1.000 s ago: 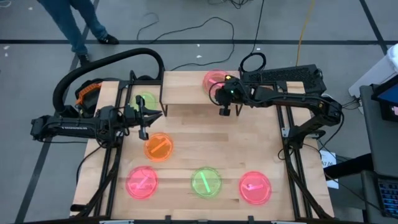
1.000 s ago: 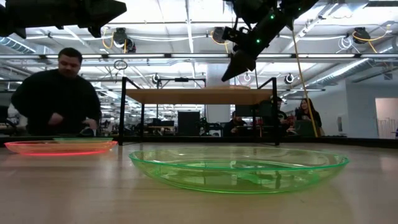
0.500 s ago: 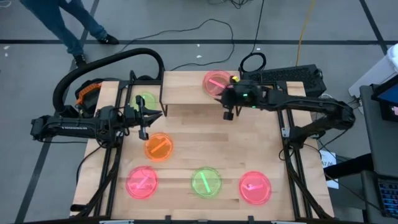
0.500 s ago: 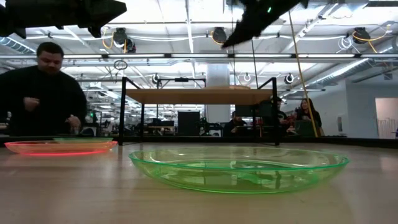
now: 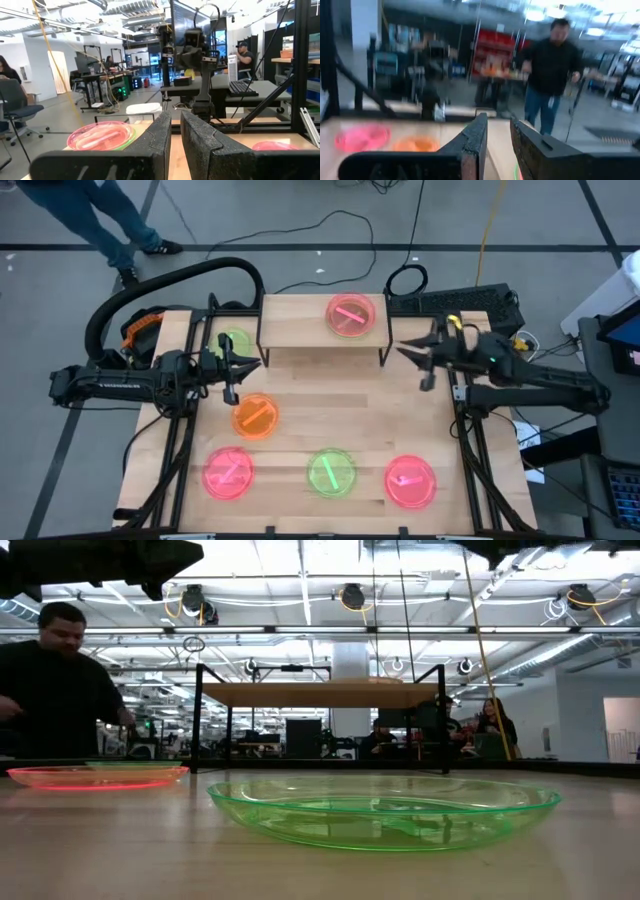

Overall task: Place and stack plates onto a shelf
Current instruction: Stack the pink plate on top of the green plate on the shelf

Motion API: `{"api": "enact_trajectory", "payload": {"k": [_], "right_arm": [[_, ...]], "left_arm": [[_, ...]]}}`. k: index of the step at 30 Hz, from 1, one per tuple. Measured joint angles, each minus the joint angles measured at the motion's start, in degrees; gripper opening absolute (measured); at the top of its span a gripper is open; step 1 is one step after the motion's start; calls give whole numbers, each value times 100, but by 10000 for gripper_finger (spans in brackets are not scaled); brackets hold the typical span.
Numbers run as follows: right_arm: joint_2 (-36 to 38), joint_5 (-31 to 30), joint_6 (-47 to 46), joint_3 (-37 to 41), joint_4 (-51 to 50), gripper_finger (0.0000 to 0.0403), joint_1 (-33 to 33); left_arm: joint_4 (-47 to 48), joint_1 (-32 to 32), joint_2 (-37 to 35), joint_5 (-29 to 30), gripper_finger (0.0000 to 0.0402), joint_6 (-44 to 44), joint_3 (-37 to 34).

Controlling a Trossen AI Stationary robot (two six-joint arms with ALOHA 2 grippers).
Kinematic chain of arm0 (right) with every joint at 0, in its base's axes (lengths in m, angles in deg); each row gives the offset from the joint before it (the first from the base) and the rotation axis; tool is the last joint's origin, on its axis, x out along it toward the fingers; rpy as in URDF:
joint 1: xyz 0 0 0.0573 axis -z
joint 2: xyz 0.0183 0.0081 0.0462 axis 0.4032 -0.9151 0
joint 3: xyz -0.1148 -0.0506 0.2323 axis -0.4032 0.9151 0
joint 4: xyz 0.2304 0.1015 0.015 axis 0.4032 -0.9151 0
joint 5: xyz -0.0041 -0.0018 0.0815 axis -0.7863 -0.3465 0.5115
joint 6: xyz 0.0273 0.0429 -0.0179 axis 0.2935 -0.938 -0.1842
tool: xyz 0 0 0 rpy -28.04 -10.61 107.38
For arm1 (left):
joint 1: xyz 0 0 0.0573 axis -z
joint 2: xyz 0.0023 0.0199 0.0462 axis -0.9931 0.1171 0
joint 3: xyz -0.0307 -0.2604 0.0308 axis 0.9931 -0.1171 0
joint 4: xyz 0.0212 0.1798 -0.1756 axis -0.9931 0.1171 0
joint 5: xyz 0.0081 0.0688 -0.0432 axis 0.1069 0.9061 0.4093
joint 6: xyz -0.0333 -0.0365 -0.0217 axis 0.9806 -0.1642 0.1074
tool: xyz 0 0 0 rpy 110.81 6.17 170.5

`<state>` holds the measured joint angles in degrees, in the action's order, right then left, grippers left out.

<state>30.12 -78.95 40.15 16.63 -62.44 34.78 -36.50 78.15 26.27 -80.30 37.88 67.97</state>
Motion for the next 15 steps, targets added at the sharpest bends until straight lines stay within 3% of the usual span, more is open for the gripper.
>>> {"api": "enact_trajectory", "payload": {"k": [3, 6, 10, 15], "right_arm": [[667, -141, -35, 746, 801, 70, 0], [905, -689, -36, 1455, 1892, 70, 0], [607, -1233, -40, 1843, 2303, 70, 68], [-100, -1357, -94, 1855, 2345, 70, 146]], "left_arm": [[-1, 1, 0, 2, 49, 0, 0], [-1, 2, 1, 2, 49, -2, 0], [-2, 0, 0, 2, 49, -84, 0], [0, 0, 2, 2, 49, -149, 0]]}}
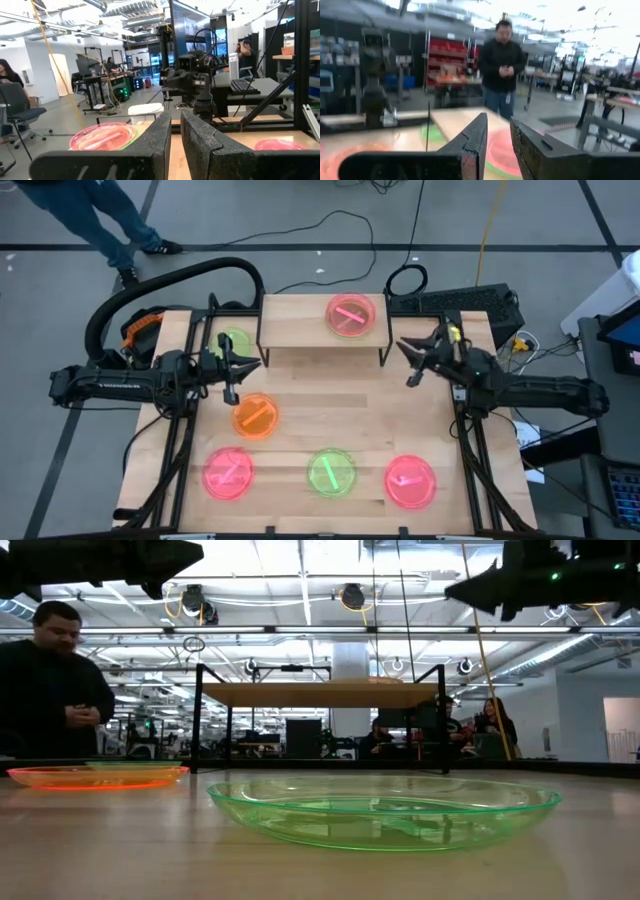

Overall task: Place and stack plates onto a shelf
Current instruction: Stack the pink plate on top of the green plate on the shelf

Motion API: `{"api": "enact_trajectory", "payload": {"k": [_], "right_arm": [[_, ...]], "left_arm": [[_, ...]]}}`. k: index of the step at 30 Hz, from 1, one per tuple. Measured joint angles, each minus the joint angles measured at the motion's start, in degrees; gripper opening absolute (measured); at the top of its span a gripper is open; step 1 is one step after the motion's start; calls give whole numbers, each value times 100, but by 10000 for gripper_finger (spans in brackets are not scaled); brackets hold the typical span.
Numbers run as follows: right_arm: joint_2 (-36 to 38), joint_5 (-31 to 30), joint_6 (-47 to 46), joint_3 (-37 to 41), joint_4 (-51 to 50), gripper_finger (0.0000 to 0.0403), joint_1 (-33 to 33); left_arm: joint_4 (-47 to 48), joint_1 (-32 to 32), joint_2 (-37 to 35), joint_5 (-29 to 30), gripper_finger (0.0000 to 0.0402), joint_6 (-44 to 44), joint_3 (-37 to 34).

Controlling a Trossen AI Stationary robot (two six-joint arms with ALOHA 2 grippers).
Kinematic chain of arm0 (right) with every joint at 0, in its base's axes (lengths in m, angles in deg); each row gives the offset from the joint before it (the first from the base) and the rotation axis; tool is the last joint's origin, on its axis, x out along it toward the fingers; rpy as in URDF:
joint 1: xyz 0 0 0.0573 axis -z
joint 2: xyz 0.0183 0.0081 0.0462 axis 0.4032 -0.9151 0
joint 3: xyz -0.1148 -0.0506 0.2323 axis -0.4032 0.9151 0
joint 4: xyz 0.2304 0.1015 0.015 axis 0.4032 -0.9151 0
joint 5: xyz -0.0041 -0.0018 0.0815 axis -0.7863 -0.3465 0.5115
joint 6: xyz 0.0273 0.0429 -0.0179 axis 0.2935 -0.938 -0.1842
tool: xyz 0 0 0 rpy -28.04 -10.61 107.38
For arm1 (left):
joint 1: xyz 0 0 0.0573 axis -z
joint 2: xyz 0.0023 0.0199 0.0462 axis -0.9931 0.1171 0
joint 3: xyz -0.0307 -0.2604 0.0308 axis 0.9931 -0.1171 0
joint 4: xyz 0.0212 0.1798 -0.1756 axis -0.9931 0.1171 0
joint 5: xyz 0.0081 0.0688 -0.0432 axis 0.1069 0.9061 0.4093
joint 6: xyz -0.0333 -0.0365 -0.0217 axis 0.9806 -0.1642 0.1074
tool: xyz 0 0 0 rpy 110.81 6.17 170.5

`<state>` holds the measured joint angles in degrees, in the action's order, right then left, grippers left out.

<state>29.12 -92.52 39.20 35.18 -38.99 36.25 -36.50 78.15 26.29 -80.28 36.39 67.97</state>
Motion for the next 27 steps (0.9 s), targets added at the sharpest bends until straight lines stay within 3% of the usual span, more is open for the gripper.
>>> {"api": "enact_trajectory", "payload": {"k": [9, 17, 23, 27], "right_arm": [[-1018, -4, -140, -258, 440, 70, 123], [-2600, 15, -41, -2310, -1579, 70, 710], [-3799, 32, -3, -3676, -2744, 70, 1521], [-4568, 702, -131, -4300, -3301, 70, 2006]], "left_arm": [[2, 0, 0, 4, 49, -44, 0], [2, 0, 0, 6, 49, -105, 0], [2, 1, -1, 7, 49, -101, 0], [4, 0, 0, 8, 49, -105, 0]]}}
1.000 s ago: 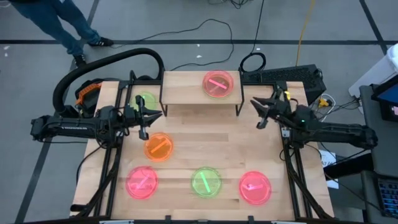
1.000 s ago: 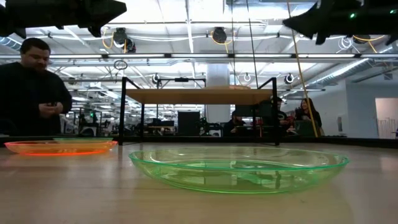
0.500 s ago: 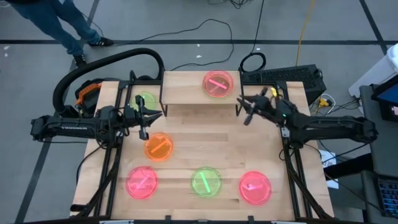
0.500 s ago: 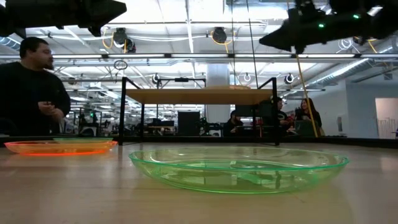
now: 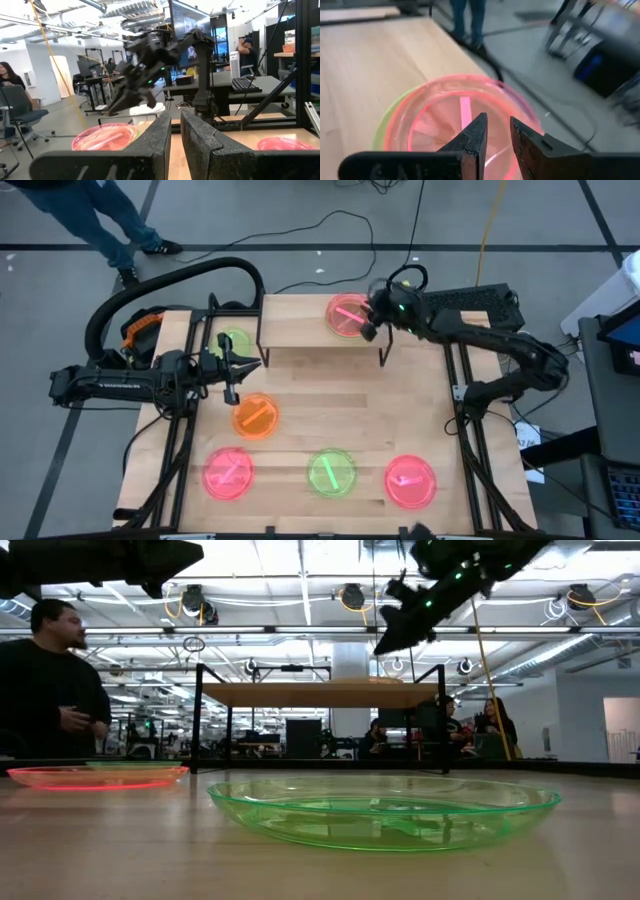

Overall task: Place and stack plates onto a shelf
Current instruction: Stack the pink plate on top of the green plate on the shelf

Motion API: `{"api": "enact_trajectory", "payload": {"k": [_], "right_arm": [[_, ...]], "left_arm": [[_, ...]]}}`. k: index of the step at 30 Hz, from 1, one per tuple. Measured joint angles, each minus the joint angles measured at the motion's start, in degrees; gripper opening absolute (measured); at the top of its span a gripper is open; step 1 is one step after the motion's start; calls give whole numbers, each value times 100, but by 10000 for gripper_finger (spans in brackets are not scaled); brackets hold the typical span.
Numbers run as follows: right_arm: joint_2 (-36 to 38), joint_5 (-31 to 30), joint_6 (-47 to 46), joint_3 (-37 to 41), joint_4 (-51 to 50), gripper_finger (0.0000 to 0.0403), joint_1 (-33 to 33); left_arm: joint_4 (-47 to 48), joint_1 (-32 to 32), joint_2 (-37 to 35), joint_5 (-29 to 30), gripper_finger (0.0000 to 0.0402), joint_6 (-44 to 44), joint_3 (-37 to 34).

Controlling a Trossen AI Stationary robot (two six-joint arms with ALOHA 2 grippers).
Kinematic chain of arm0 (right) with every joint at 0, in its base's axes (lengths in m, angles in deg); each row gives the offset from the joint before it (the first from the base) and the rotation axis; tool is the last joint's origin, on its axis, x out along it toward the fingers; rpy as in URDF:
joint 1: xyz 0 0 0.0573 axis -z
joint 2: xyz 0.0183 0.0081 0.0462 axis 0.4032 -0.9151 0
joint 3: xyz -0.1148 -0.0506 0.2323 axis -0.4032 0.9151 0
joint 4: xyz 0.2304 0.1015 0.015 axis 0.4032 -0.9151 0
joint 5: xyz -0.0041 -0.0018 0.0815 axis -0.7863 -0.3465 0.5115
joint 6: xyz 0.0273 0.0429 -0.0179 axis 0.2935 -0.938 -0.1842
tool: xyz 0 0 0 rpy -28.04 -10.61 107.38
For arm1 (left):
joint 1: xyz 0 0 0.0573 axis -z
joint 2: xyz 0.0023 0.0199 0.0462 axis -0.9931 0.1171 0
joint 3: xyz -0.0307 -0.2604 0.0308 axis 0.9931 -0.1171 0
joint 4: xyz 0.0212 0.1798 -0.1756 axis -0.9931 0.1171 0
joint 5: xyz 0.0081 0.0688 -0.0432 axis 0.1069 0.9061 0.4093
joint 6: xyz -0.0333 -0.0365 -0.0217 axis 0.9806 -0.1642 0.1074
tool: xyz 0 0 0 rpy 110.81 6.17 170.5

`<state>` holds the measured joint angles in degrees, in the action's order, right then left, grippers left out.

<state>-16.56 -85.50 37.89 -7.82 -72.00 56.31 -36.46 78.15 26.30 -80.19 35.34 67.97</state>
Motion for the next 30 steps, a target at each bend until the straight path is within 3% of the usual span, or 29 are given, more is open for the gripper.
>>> {"api": "enact_trajectory", "payload": {"k": [3, 10, 30], "right_arm": [[-429, 363, -5, -300, -322, 70, 177], [-772, 369, 87, -474, -647, 70, 193], [-772, 367, -20, -373, -1027, 70, 18]], "left_arm": [[3, 1, -1, 0, 49, 0, 0], [105, 1, 0, 0, 49, -20, 0], [131, 1, 0, 0, 49, -40, 0]]}}
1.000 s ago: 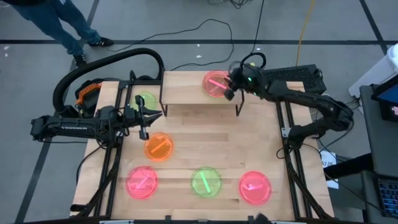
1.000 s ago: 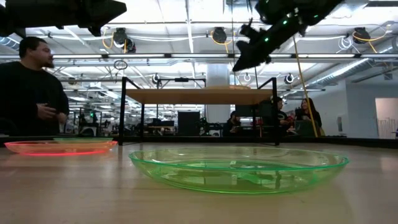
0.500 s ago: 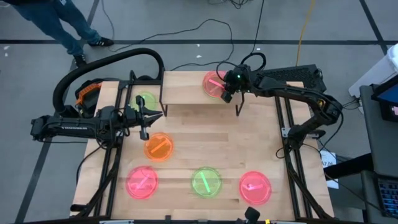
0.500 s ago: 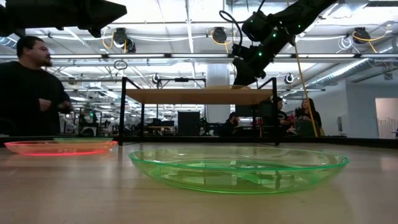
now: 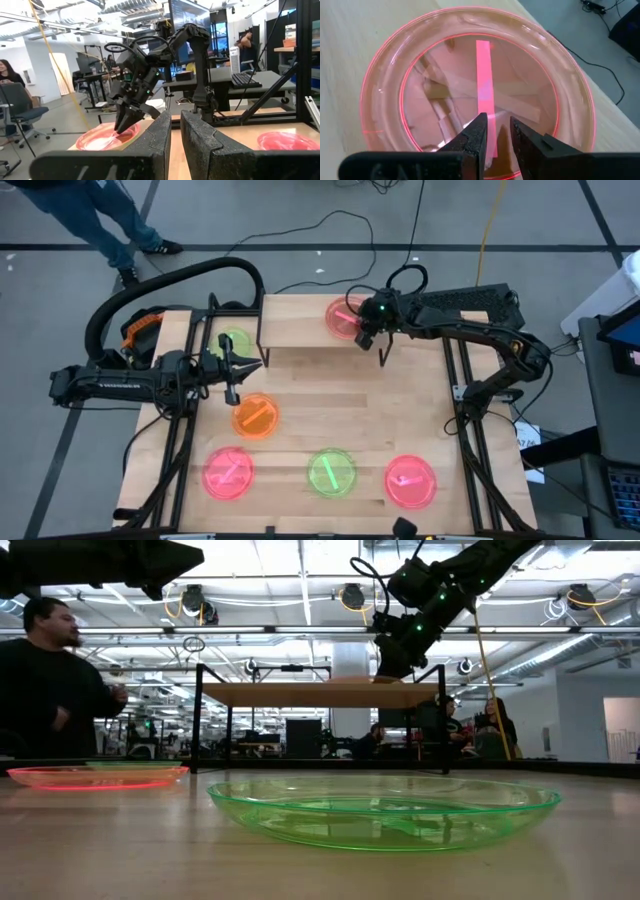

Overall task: Place and stack plates onto a shelf
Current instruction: Stack the pink plate on top of the green plate on the shelf, then stack the orange plate on top of the pink plate on the shelf

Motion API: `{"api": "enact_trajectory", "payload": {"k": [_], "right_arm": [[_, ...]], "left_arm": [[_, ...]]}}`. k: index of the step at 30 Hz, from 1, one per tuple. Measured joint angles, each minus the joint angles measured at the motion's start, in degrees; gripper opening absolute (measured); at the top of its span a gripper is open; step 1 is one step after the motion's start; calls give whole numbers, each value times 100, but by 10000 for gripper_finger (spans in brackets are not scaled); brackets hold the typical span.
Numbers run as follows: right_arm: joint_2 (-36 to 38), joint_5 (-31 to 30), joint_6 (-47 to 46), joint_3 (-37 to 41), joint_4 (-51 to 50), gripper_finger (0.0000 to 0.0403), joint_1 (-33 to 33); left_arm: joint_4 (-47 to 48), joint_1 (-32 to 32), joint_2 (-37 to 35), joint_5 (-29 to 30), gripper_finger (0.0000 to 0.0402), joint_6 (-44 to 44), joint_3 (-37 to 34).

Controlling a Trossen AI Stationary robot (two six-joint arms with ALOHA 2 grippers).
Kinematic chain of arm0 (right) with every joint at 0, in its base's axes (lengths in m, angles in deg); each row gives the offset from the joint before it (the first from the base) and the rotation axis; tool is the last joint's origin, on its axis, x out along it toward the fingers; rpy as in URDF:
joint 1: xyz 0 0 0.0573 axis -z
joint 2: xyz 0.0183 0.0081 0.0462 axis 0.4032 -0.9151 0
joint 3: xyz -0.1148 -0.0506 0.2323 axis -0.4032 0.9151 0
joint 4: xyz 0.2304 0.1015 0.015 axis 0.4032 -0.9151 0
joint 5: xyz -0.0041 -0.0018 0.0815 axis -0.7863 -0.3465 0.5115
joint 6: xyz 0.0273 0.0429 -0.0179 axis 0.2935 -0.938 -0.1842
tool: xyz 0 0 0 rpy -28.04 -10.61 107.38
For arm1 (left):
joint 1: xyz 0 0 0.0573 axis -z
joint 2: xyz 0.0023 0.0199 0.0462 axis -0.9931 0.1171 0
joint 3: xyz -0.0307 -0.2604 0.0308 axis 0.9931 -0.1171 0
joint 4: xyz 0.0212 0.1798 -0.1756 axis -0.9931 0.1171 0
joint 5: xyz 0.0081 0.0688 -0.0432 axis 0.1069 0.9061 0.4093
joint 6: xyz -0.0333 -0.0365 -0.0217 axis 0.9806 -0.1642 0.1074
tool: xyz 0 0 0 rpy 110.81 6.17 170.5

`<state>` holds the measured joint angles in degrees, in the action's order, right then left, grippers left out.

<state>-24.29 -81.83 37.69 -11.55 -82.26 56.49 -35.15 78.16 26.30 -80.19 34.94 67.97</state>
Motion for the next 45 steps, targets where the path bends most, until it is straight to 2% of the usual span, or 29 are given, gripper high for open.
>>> {"api": "enact_trajectory", "payload": {"k": [5, 13, 16, 21, 24, 27, 31, 37, 45], "right_arm": [[579, 0, 25, 19, 549, 70, -31], [2702, -7, 410, 154, 521, 70, -472], [3697, -11, 276, 848, 1107, 70, -738], [5321, -12, -127, 2614, 2371, 70, -997], [6108, -4, -236, 3599, 3125, 70, -1050], [6718, -1, -343, 4418, 3864, 70, -1049], [7246, -1, -389, 5265, 4886, 70, -1049], [7540, 0, -402, 6163, 6343, 70, -1049], [7576, -20, -560, 6150, 6112, 70, -1047]], "left_arm": [[0, 1, 0, 2, 49, -4, 0], [0, 0, -1, 2, 49, -6, 0], [29, 0, -1, 2, 49, 61, 0], [35, 0, -1, 2, 49, 103, 0], [18, 0, -2, 2, 49, -31, 0], [105, -1, 0, 2, 49, 245, 0], [457, 1, -2, 2, 49, 243, 2], [1139, -1, 2, 290, 49, 133, 122], [2533, 1, 0, 644, 56, 73, 875]]}}
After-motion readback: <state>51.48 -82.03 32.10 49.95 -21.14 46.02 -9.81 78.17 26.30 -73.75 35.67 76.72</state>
